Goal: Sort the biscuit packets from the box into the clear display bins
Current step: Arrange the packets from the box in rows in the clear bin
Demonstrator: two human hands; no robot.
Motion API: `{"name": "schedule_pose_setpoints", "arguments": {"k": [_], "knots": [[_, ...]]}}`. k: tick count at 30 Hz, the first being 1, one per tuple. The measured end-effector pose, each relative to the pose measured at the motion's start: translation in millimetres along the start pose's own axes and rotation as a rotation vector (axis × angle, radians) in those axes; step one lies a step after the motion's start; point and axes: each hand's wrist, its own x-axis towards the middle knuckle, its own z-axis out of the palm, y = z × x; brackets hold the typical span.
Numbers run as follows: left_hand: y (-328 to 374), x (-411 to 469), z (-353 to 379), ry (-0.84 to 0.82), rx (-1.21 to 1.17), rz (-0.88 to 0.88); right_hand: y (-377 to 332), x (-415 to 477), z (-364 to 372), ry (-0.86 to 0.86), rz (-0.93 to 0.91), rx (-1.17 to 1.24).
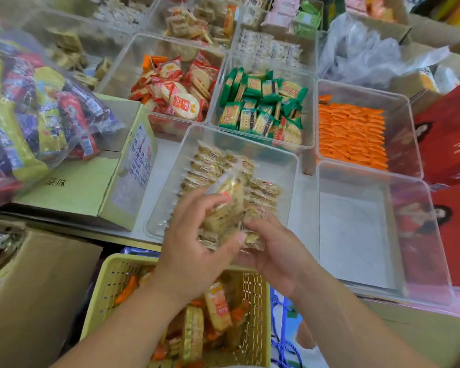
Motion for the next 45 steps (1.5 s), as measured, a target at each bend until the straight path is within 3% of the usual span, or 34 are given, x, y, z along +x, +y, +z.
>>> {"name": "schedule_pose_setpoints", "arguments": {"k": [3, 5, 8, 10, 14, 16, 21, 28, 34, 42, 45], "knots": [[-18.7, 7.9, -3.9, 0.139, -0.014, -0.128, -17.7, 14.5, -8.0, 0.142, -0.059, -0.094], [-37.3, 7.5, -4.1, 0.154, -0.025, -0.234, -42.7, 27.7, -16.6, 0.252, -0.176, -0.305], [-60.8, 0.2, -2.0, 0.130, 0.003, -0.326, -87.6, 52.9, -32.9, 0.413, -0.503, -1.088], [-69.8, -5.0, -0.8, 0.103, 0.021, -0.348, -114.7, 73.0, -41.6, 0.393, -0.630, -1.551], [-77.1, -6.0, 0.2, 0.073, 0.039, -0.346, -140.0, 115.9, -50.3, 0.220, -0.433, -2.224], [-78.1, -4.5, -0.2, 0.067, 0.031, -0.364, -138.4, 132.2, -50.7, 0.179, -0.369, -2.373], [-80.7, -5.9, -0.8, 0.037, 0.044, -0.378, -122.6, 164.2, -54.7, 0.103, -0.247, -2.395], [-83.1, -5.7, -2.7, 0.049, 0.058, -0.372, -111.9, 181.7, -48.0, 0.283, -0.090, -2.491], [-81.9, -4.1, -2.3, 0.050, 0.025, -0.404, -110.5, 190.0, -45.0, 0.150, 0.111, -2.366], [-81.1, 1.9, -5.3, 0.082, -0.147, -0.534, -114.6, 190.3, -37.8, 0.066, 0.196, -2.400], [-80.7, 5.5, -8.9, 0.114, -0.225, -0.567, -118.4, 174.7, -26.2, 0.190, 0.079, -2.339]]}}
